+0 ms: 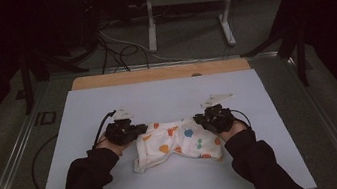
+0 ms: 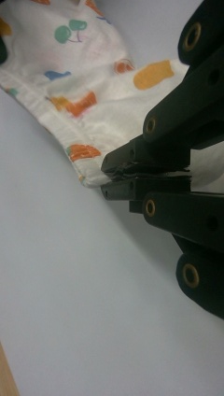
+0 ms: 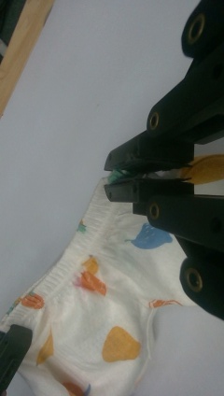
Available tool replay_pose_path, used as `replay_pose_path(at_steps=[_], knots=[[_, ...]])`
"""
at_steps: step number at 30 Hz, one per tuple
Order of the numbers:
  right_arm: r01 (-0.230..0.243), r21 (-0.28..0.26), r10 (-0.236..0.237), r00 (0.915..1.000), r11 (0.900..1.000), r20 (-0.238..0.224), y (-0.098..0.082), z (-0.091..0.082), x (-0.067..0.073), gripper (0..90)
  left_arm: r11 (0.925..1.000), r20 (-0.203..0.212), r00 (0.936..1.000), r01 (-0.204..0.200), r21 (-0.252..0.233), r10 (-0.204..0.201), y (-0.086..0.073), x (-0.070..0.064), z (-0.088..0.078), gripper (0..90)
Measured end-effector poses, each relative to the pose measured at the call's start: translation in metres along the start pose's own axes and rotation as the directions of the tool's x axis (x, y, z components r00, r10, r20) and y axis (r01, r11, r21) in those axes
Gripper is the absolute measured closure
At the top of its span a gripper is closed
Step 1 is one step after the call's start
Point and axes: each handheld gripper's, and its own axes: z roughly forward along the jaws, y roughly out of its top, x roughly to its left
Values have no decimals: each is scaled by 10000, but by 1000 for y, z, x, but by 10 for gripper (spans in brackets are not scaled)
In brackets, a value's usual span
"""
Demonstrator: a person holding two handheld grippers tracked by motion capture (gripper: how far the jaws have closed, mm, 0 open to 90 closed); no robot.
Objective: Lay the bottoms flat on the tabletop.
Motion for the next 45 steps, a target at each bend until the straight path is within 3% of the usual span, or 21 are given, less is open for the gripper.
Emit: replay_pose_path(at_steps=[10,27,29,30,31,34,35,37,38,39,40,41,42,43,45], knots=[[-135,40,135,9997,9999,-178,5,18,-18,840,9999,-147,9999,0,-105,-1,11,15,11,867],[-477,-262,475,9988,9985,-68,34,32,-40,843,9987,-677,9976,-186,-482,153,49,34,16,859],[-332,-157,338,9988,9993,366,39,36,-43,838,9979,-1339,9910,-83,-639,-3,56,44,18,812],[-332,-157,338,9988,9993,366,39,36,-43,838,9979,-1339,9910,-83,-639,-3,56,44,18,779],[-583,-75,586,9971,9983,492,44,43,-51,834,9969,-1835,9823,248,-747,-382,59,54,22,740],[-742,85,733,9943,9972,778,47,53,-62,828,9966,-2040,9770,493,-658,-618,60,63,25,738],[-755,159,738,9934,9970,876,48,57,-65,767,9969,-2094,9757,528,-588,-640,59,65,26,718],[-1074,255,1047,9903,9939,917,47,62,-72,490,9959,-1861,9791,739,-530,-825,58,67,29,616],[-1074,255,1047,9903,9939,917,47,62,-72,490,9959,-1665,9824,785,-447,-849,56,68,31,616],[-1265,316,1232,9882,9915,906,46,64,-74,417,9963,-1617,9833,796,-338,-841,54,66,33,539],[-1466,294,1436,9859,9888,864,41,65,-77,272,9962,-1470,9853,854,-175,-870,50,65,36,399],[-1569,269,1544,9850,9873,770,39,66,-78,210,9962,-1470,9853,854,-175,-870,50,65,36,333],[-1569,269,1544,9850,9873,770,39,66,-78,210,9950,-1354,9857,1000,-75,-1001,49,64,38,333],[-1512,269,1496,9873,9881,535,36,64,-78,120,9944,-1071,9887,1059,51,-1048,46,60,41,221],[-1607,172,1597,9859,9869,493,35,63,-78,129,9955,-881,9918,943,124,-929,45,58,42,179]])
